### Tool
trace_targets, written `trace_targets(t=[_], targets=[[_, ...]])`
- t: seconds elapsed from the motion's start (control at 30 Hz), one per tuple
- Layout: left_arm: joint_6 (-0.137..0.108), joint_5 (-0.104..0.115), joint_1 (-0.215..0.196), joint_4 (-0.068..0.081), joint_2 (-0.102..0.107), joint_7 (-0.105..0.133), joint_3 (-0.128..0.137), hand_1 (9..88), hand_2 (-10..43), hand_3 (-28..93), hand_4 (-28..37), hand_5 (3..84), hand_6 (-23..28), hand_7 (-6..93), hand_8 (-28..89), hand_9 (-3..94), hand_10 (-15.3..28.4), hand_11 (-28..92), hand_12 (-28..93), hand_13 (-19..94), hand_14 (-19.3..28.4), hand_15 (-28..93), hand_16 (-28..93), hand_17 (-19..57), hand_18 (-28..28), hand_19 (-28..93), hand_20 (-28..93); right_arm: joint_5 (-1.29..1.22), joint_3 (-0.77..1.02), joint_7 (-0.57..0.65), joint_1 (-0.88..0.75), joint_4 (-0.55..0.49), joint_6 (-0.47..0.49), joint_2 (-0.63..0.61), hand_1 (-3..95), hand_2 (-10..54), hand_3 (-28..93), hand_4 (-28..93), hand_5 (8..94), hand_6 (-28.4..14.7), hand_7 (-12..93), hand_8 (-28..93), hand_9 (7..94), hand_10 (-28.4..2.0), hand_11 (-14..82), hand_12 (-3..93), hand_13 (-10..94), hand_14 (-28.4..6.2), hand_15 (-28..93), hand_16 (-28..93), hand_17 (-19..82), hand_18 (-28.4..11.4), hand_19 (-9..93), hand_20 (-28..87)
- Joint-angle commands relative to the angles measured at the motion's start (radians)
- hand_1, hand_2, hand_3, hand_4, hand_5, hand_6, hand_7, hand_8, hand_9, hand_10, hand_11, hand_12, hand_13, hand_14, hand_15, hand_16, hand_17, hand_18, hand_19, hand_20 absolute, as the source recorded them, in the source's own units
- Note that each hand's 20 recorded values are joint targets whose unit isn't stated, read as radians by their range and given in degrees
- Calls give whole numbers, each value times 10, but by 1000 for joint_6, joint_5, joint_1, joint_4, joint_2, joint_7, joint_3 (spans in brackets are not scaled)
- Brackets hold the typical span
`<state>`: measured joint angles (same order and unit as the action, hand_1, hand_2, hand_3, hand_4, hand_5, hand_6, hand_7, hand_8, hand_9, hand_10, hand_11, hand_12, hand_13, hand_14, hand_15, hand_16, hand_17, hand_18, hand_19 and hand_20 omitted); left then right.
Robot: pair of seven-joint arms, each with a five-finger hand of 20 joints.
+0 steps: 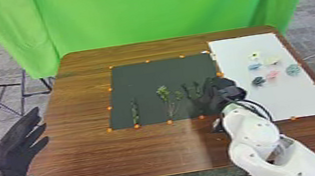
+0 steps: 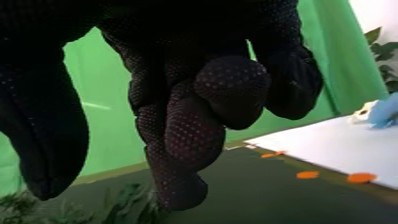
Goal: Arrange flowers
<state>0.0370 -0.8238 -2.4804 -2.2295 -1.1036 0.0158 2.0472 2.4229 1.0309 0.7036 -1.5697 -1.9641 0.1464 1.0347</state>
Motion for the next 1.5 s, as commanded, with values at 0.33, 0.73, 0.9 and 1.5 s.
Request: trace_targets(t=[0.33, 0.73, 0.9, 1.5], targets=[[3, 4, -14, -4, 0, 10, 15, 246, -45, 688, -263, 208, 3, 175, -93, 151, 77, 76, 228, 107, 104, 110, 101, -123, 166, 321, 106, -6, 196, 79, -20, -6, -105, -152, 272, -94, 812, -255, 496, -53, 365, -141, 543, -156, 411, 305, 555, -124, 744, 301, 283, -217, 902, 563], [-2, 4, -6, -5, -1, -4, 15, 247, -44, 688, -264, 208, 3, 175, -93, 151, 77, 77, 227, 108, 104, 110, 101, -122, 166, 320, 105, 30, 179, 19, 5, 140, -62, -189, 297, -95, 875, -263, 349, -63, 324, -137, 378, -152, 274, 247, 375, -124, 665, 181, 152, -209, 763, 539], [0, 6, -4, -8, -1, -15, 19, 247, -44, 687, -263, 208, 2, 175, -93, 151, 77, 77, 227, 108, 104, 108, 101, -122, 166, 320, 105, 25, 191, 28, 2, 139, -1, -192, 300, -95, 879, -266, 347, -63, 318, -133, 380, -154, 257, 244, 373, -121, 658, 173, 147, -208, 756, 540], [-14, 11, 0, -10, 11, -13, 38, 248, -41, 685, -263, 208, 3, 175, -93, 151, 78, 78, 225, 108, 104, 110, 101, -123, 167, 322, 105, 51, 146, -21, -5, 222, -129, -183, 395, -95, 827, -281, 533, -3, 471, -11, 655, -80, 322, 379, 631, -58, 598, 271, 225, -210, 799, 548]])
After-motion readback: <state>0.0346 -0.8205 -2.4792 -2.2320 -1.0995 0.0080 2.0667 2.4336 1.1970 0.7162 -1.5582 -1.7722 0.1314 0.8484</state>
